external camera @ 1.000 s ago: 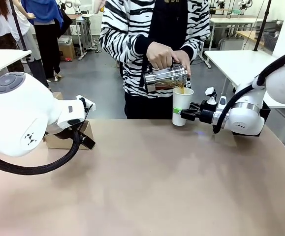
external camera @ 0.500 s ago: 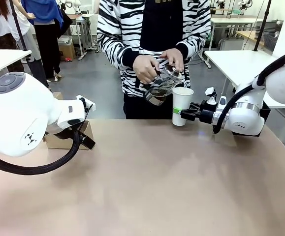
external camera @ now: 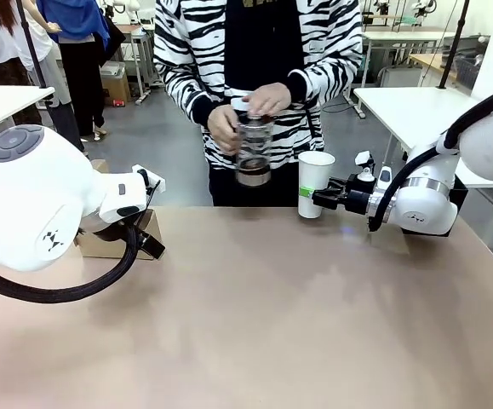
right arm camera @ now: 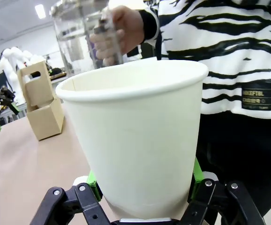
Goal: Pour a drink into a cup and package it in a carrier.
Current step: When a person places the Paper Cup Lid on the 600 ml Paper Cup , lift the 600 ml Paper Cup.
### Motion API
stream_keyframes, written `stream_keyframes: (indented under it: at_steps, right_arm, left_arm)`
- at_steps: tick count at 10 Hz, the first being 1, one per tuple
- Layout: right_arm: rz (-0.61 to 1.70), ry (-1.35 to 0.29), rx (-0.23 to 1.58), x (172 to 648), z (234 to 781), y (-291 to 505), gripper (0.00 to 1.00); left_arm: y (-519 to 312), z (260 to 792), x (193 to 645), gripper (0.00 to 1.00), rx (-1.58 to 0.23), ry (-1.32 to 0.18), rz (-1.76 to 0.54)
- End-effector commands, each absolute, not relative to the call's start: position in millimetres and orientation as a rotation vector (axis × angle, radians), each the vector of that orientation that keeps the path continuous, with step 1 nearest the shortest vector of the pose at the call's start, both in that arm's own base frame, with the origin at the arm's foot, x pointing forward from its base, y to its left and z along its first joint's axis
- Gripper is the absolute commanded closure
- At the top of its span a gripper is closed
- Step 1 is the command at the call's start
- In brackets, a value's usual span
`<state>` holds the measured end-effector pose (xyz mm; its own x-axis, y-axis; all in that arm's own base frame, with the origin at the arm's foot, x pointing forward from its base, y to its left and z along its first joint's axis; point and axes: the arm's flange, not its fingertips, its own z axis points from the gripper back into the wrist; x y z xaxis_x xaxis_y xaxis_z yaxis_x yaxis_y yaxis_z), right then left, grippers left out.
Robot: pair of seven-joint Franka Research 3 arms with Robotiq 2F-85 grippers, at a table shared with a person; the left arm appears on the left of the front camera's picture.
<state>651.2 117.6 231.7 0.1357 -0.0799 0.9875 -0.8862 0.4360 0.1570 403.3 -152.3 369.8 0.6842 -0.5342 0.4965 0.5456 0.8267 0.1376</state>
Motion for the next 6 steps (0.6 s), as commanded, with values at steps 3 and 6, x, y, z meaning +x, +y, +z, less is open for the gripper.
stream_keyframes:
  at_steps: [3,6]
  right_arm:
    - [0.731,-1.319,0.978,651.4,235.2,118.9,0.2]
    - [0.731,-1.319,0.978,651.4,235.2,118.9,0.2]
  left_arm:
    - [-151.9,370.3,403.2,0.0,-0.025,-0.551,-0.604]
    - [-151.9,370.3,403.2,0.0,-0.025,-0.551,-0.604]
